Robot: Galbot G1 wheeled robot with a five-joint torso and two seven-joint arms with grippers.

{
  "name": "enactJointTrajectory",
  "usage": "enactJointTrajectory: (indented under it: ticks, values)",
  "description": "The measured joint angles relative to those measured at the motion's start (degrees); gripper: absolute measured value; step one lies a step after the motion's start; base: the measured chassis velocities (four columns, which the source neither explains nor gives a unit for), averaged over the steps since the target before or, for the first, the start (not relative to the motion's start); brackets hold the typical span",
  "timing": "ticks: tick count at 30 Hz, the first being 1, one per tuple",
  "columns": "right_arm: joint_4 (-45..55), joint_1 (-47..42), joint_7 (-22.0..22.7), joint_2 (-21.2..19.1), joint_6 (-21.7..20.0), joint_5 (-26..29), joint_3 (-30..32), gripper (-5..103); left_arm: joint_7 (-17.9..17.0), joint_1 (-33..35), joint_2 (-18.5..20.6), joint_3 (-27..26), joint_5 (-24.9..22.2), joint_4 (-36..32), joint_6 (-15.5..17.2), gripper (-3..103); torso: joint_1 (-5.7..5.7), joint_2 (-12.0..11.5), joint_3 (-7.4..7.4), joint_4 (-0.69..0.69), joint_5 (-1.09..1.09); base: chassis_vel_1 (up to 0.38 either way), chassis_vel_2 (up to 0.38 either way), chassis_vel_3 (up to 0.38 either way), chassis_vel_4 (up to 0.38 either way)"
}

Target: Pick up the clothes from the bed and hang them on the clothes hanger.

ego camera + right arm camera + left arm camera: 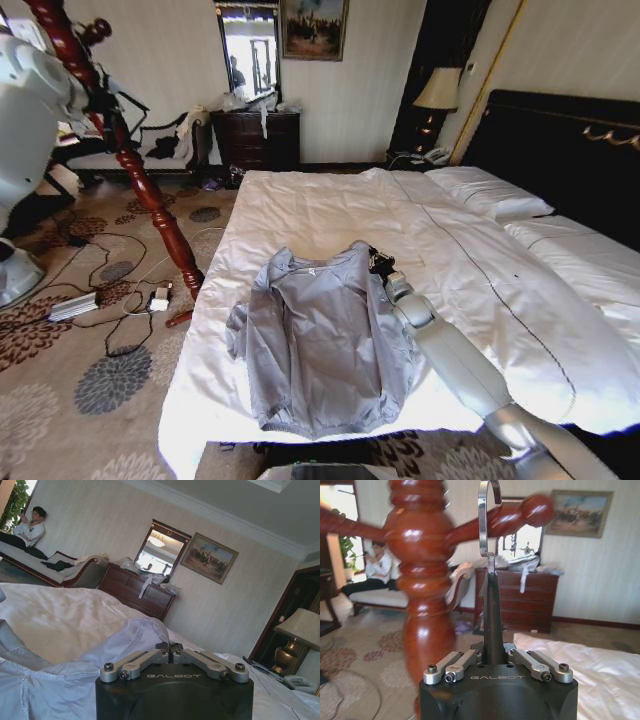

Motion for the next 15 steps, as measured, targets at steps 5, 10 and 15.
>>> enactJointTrajectory:
  ticks: [5,10,15]
  values:
    - [0.2,-0.2,0.1,-0.1,-0.2,0.1,0.1,0,0.0,-0.2,-0.3,0.4,-0.7,-2.7,0.0,16,0.00,0.0,0.00,0.00,0.00,0.000,0.000,0.000,0.000]
    - [0.6,-0.3,0.3,-0.3,-0.5,0.8,0.5,0,0.1,0.5,-0.1,0.7,-1.6,-6.2,0.0,16,0.00,0.0,0.00,-0.02,0.02,0.000,0.000,0.000,0.000]
    - [0.5,-0.3,0.3,-0.5,-0.6,1.0,0.5,0,1.8,1.5,1.8,0.9,-2.0,-10.3,0.0,16,0.00,0.0,0.00,0.01,0.00,0.000,0.000,0.000,0.000]
